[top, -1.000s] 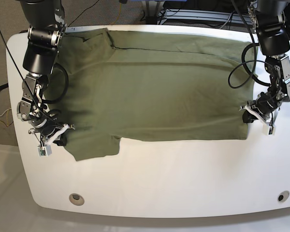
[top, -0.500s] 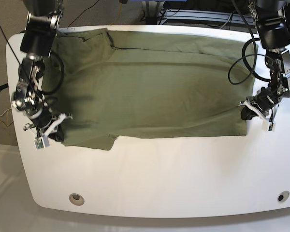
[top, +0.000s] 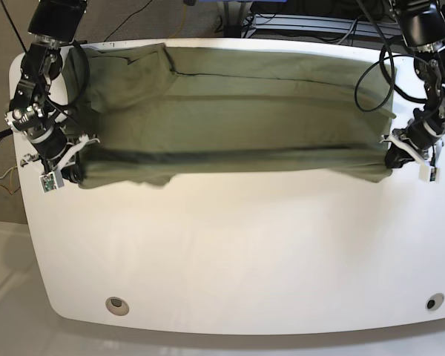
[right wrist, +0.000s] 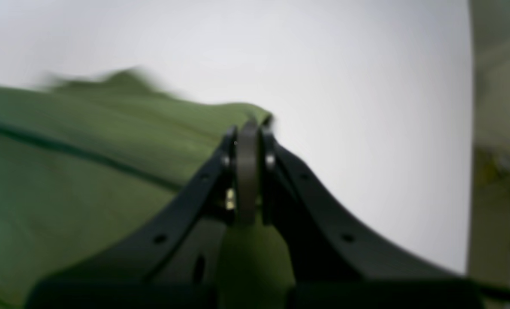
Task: Fold the T-shirt properly
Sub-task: 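Lift the hem side with both grippers and fold it over onto the shoulder fold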
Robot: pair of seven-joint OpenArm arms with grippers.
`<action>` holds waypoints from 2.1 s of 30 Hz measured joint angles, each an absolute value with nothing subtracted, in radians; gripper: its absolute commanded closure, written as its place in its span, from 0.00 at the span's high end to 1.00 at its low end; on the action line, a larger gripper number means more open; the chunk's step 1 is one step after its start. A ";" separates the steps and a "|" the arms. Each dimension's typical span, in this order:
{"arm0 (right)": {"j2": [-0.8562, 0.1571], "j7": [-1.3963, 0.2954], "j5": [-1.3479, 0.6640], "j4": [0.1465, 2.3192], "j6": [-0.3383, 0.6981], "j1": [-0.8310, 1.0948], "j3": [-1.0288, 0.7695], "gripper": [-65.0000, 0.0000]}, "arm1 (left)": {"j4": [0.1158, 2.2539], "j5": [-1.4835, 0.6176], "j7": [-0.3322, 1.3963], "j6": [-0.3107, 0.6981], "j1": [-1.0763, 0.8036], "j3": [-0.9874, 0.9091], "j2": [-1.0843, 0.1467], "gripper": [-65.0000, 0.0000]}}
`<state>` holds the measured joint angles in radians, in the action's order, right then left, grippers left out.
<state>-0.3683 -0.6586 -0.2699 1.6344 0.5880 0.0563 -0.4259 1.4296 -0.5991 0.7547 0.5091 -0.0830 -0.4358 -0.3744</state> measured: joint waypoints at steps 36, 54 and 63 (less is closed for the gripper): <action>-0.356 -0.684 -0.335 1.817 0.596 0.298 -0.526 0.00 | 1.625 -0.600 0.793 0.514 -0.312 -0.501 -0.361 0.00; -0.344 -0.686 -0.319 1.782 0.595 0.320 -0.514 0.06 | 1.628 -0.585 0.748 0.507 -0.364 -0.505 -0.358 0.04; -0.342 -0.673 -0.320 1.729 0.596 0.320 -0.496 0.07 | 1.632 -0.579 0.771 0.510 -0.393 -0.504 -0.350 0.00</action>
